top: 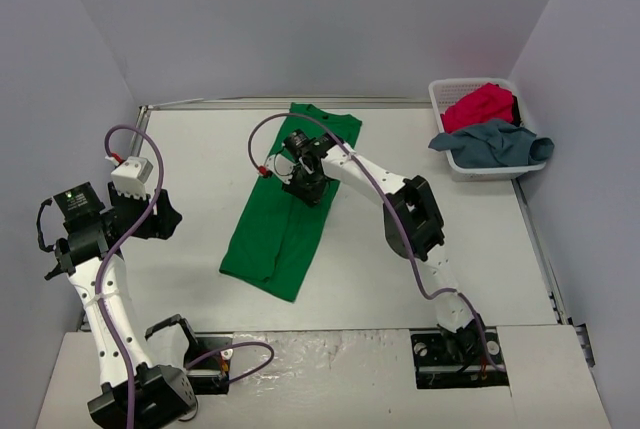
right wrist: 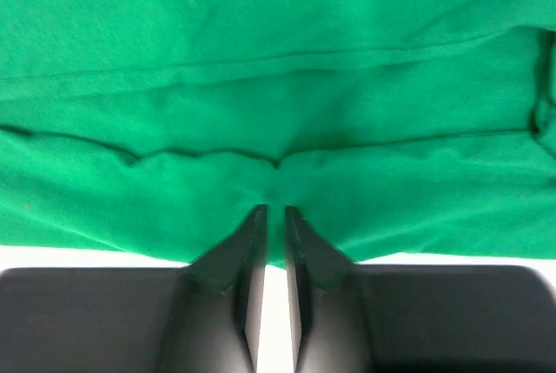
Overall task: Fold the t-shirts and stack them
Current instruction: Rotate the tshirt 90 degrees
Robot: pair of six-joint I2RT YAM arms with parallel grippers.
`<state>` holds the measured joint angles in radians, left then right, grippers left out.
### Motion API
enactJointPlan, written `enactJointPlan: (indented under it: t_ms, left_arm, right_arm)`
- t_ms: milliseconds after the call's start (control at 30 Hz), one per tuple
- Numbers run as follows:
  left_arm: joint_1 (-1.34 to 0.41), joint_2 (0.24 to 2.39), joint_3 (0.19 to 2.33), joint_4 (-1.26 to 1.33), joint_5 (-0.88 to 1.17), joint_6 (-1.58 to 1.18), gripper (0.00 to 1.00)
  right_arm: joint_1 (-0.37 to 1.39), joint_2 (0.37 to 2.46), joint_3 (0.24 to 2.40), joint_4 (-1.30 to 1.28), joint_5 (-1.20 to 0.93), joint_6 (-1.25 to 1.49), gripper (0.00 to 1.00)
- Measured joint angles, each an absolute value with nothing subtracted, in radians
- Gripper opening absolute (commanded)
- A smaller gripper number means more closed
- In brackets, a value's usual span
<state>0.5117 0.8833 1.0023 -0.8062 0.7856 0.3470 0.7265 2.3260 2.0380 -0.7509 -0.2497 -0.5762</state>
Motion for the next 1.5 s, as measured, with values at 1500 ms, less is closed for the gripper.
enactJointPlan:
  t_ms: [1500]
  left_arm:
    - [0.512,0.896,1.002,-0.805,0.780,0.347,0.68]
  right_arm:
    - [0.483,2.571,2.356,-0.768,-0.198,-0.572,0.00]
